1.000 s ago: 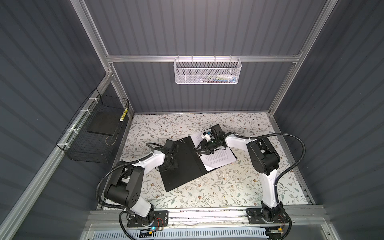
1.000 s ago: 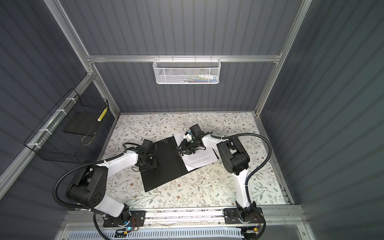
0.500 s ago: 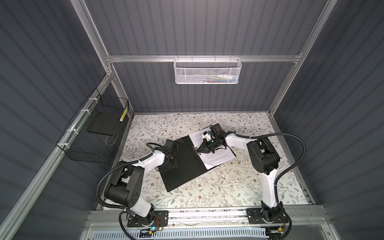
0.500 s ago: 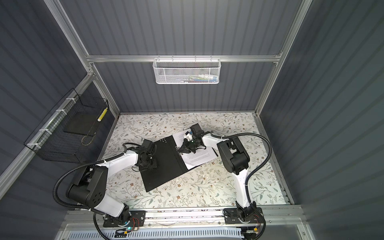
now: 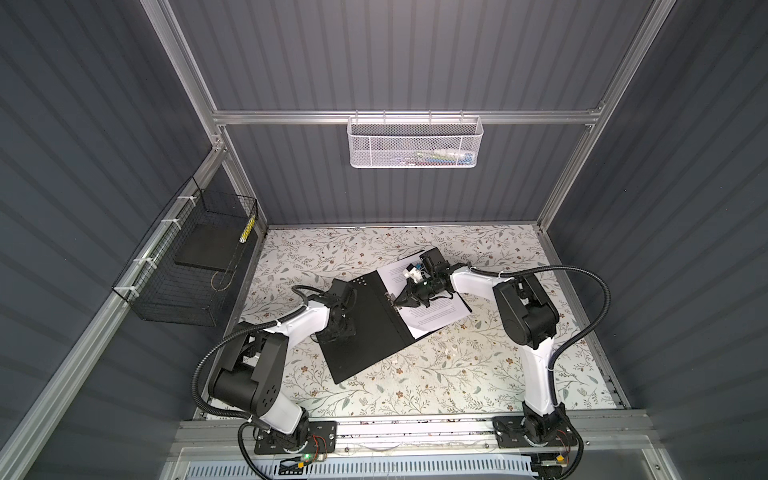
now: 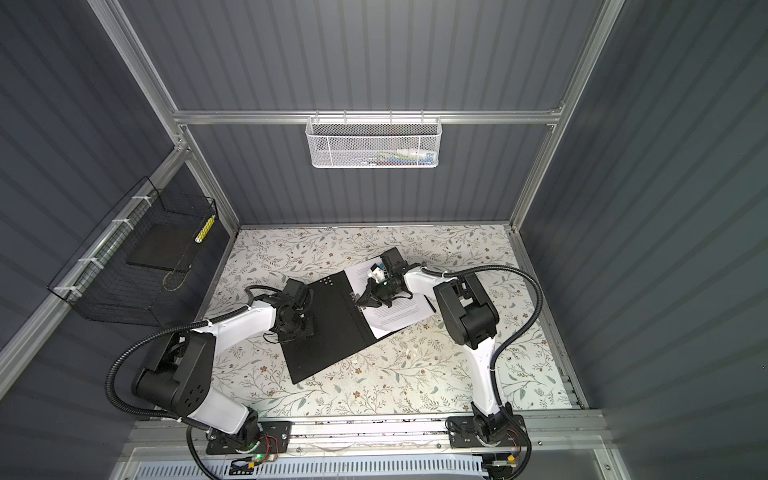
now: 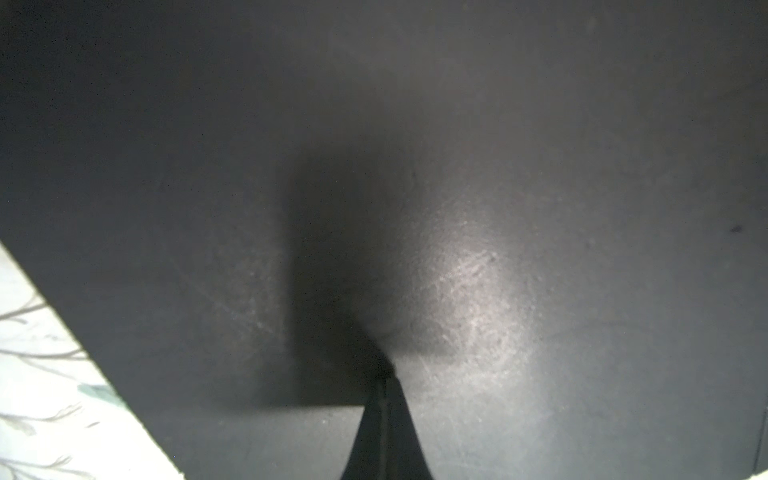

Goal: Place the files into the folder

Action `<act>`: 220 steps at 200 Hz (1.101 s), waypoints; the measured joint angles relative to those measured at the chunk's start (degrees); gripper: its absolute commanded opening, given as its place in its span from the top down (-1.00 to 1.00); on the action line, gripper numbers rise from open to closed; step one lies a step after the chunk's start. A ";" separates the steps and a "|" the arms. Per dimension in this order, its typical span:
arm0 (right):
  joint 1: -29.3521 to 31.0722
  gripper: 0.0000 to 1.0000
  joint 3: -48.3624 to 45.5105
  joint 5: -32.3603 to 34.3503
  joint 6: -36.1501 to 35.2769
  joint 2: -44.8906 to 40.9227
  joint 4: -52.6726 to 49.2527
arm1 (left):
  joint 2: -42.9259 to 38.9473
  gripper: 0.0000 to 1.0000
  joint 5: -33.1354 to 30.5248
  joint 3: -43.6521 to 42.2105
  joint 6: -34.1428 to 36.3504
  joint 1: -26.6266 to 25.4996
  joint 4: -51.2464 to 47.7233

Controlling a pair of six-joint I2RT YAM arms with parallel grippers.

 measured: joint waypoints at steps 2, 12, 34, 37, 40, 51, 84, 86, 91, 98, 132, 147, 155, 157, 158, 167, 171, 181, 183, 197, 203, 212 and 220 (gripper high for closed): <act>-0.02 1.00 -0.02 -0.02 -0.13 0.00 -0.02 | 0.00 1.00 0.00 -0.02 0.00 0.00 0.00; -0.15 1.00 -0.24 -0.07 -0.42 0.00 0.00 | -0.02 1.00 0.00 -0.07 0.00 0.00 0.07; -0.39 1.00 -0.42 -0.15 -1.33 0.00 -0.15 | 0.00 1.00 0.02 -0.07 0.00 0.00 0.26; -0.42 1.00 -0.42 -0.17 -1.51 0.00 -0.20 | 0.00 1.00 0.02 -0.07 0.00 0.00 0.28; -0.46 1.00 -0.42 -0.17 -1.64 0.00 -0.26 | 0.00 1.00 0.02 -0.07 0.00 0.00 0.33; -0.61 1.00 -0.42 -0.17 -2.16 0.07 -0.50 | 0.00 1.00 0.09 -0.11 0.00 0.00 0.55; -0.83 1.00 -0.33 -0.31 -4.68 0.55 -1.38 | -0.02 1.00 0.20 -0.24 0.00 0.00 0.85; -0.83 1.00 -0.28 -0.35 -4.81 0.61 -1.42 | -0.04 1.00 0.20 -0.26 0.00 0.00 0.87; -0.87 1.00 -0.26 -0.50 -5.14 0.76 -1.53 | -0.09 1.00 0.20 -0.28 0.00 0.00 0.90; -0.94 1.00 -0.22 -0.74 -5.70 0.98 -1.73 | -0.11 1.00 0.20 -0.28 0.00 0.00 0.90; -1.09 1.00 0.28 -0.74 -8.35 1.46 -3.19 | -0.11 1.00 0.20 -0.28 0.00 0.00 0.90; -1.07 1.00 0.92 0.17 -9.66 1.49 -4.57 | -0.11 1.00 0.24 -0.28 0.00 0.00 1.11; -1.07 1.00 1.25 0.79 -10.40 1.49 -5.33 | -0.11 1.00 0.26 -0.28 0.00 0.00 1.31; -1.07 1.00 1.31 0.92 -10.54 1.46 -5.53 | -0.11 1.00 0.26 -0.28 0.00 0.00 1.36; -1.07 1.00 1.33 0.98 -10.62 1.46 -5.62 | -0.11 1.00 0.24 -0.28 0.00 0.00 1.38; -1.05 1.00 1.60 1.60 -11.34 1.49 -6.32 | -0.11 1.00 0.26 -0.33 0.00 0.00 1.57; -1.05 1.00 1.68 1.77 -11.67 1.46 -6.56 | -0.11 1.00 0.26 -0.33 0.00 0.00 1.66; -1.05 1.00 1.70 2.32 -12.33 1.46 -6.97 | -0.11 1.00 0.33 -0.33 0.00 0.00 1.92; -1.05 1.00 1.70 2.43 -12.46 1.46 -7.06 | -0.11 1.00 0.33 -0.33 0.00 0.00 1.97; -1.05 1.00 1.51 2.97 -13.40 1.38 -7.28 | -0.09 1.00 0.37 -0.33 0.00 0.00 2.14; -1.05 1.00 1.20 3.34 -13.84 1.22 -7.23 | -0.04 1.00 0.39 -0.33 0.00 0.00 2.25; -1.05 1.00 0.44 3.87 -14.29 0.74 -6.99 | 0.11 1.00 0.55 -0.33 0.00 -0.09 2.47; -1.07 1.00 -0.37 4.42 -14.67 0.17 -6.78 | 0.28 1.00 0.74 -0.26 -0.02 -0.24 2.71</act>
